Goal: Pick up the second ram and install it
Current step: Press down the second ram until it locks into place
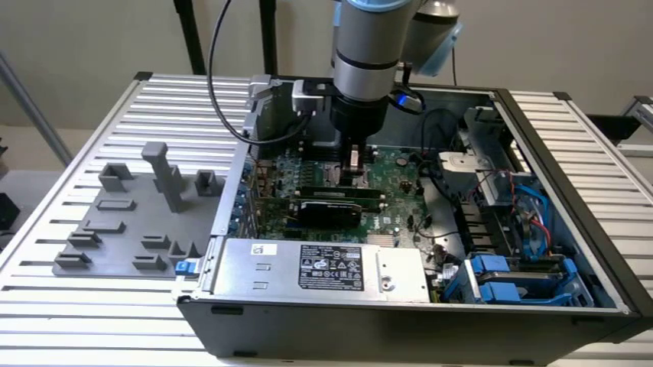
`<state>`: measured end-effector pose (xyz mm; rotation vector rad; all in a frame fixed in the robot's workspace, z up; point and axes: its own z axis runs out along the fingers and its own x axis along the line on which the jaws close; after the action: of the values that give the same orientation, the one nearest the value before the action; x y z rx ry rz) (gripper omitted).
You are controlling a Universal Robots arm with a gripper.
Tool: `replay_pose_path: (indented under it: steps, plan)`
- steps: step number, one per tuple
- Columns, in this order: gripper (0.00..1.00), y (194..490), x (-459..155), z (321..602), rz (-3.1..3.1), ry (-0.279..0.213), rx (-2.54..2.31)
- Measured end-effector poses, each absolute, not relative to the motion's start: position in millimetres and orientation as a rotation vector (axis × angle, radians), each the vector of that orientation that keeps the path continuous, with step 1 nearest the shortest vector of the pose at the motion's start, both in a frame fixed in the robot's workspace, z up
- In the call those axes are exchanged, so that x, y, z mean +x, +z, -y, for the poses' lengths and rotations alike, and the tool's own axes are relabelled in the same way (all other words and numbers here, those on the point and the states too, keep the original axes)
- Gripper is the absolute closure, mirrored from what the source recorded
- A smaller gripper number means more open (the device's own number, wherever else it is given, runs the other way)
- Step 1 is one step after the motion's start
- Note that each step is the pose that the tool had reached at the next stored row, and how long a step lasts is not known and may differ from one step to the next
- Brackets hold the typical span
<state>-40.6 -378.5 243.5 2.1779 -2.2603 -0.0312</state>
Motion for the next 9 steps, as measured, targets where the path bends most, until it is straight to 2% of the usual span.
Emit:
replay_pose_path:
  steps: [9]
  plan:
    - [1.00, 243.5, -40.6, 378.5, 2.260, -0.031, 2.178]
